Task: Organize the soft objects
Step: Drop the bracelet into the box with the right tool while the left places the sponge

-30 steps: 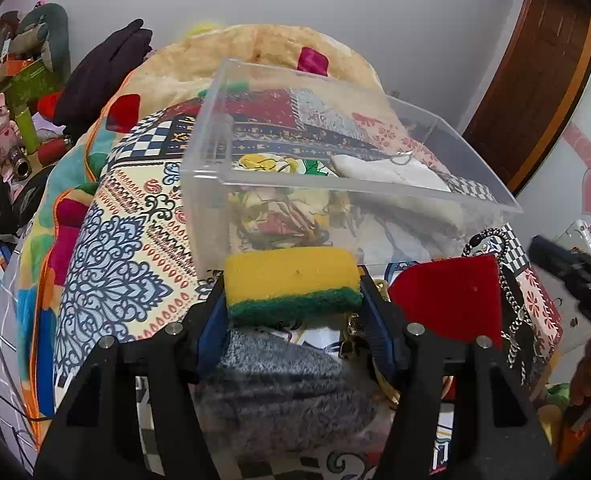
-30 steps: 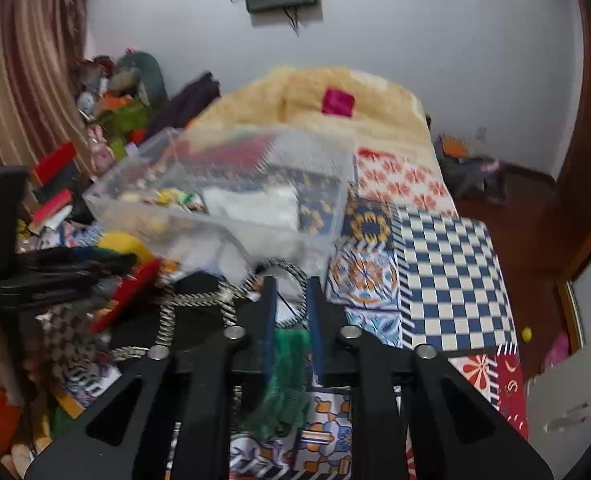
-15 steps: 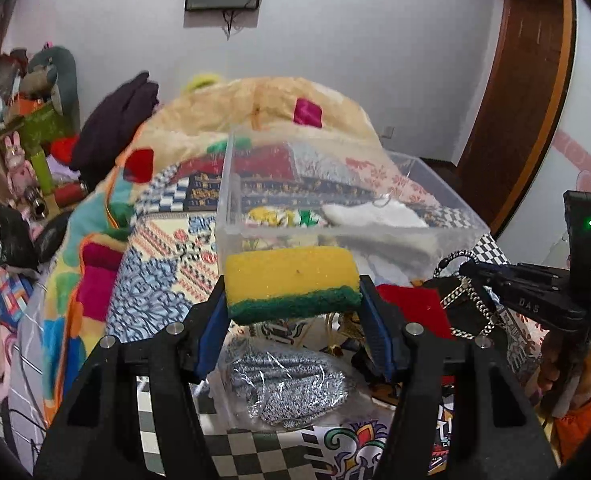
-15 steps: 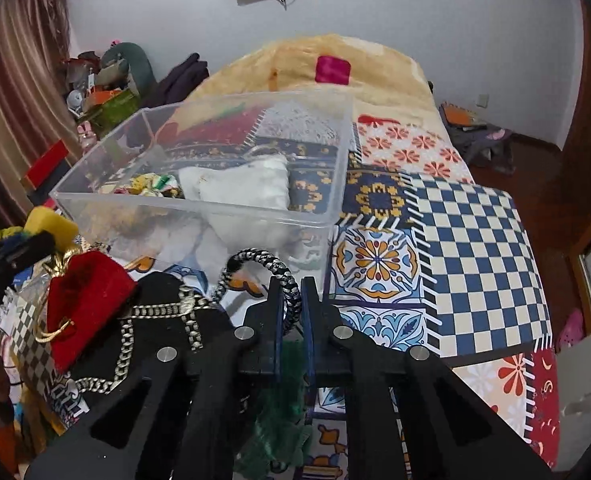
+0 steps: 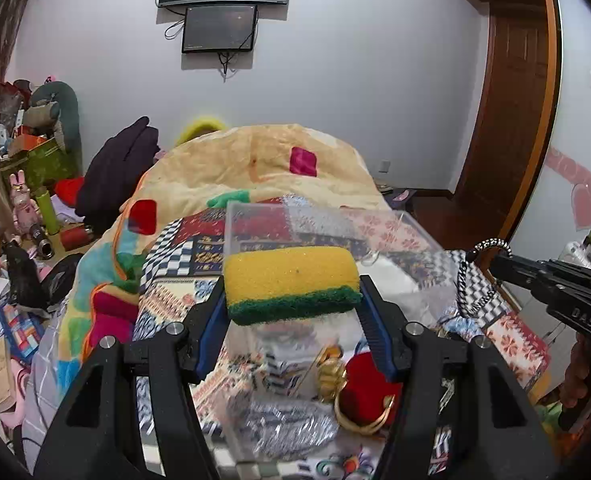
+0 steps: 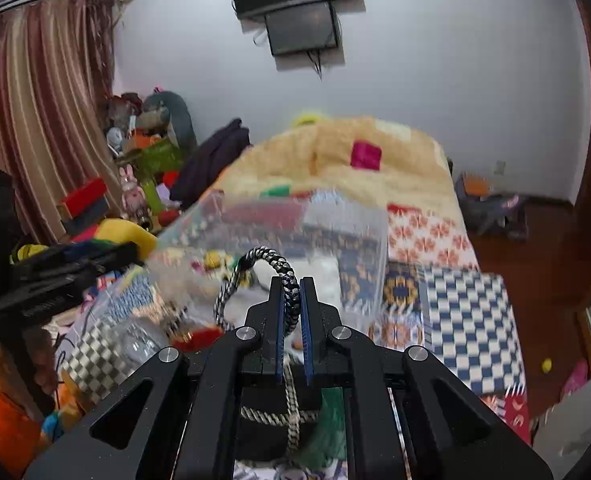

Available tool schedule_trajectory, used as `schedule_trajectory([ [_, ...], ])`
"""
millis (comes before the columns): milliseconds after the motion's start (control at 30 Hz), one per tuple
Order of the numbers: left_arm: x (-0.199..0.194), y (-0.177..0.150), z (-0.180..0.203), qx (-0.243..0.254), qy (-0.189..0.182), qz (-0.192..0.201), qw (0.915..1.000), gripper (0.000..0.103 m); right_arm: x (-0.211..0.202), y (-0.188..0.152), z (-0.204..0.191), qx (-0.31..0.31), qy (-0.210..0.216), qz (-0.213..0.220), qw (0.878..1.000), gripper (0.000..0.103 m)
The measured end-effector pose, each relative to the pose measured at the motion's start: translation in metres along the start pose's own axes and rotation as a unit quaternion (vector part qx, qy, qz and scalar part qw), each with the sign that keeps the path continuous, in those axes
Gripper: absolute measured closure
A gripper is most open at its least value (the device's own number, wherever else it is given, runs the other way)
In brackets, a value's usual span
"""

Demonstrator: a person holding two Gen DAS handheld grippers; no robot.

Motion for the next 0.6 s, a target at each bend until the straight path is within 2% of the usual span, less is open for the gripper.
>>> schedule_trajectory([
  [133, 0.012, 0.013, 0.004, 0.003, -0.004, -0.003, 1.0, 0.042, 0.004, 0.02, -0.007, -0.003, 0.003, 0.019, 1.0, 0.096],
  [267, 0.028, 0.022, 0.007, 0.001, -0.013, -0.015, 0.9998, 0.042, 0.024, 0.033, -0.008, -0.003, 0.001, 0.018, 1.0, 0.096],
  [600, 0.087, 0.014, 0.016, 0.008, -0.037, -0.098, 0.9945, 0.042, 0.087, 0.021, 0.002, 0.006, -0.009, -0.055, 0.998, 0.096],
])
Point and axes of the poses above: each gripper's, at about its wrist camera, not at the fingertips, and x roughly the way its jaws point, z to its right, y to its top, the point moved 4 cm from there along x, roughly the way its jaws point, and after that the axes turned 5 degrees about x, right-handed, at the moved point
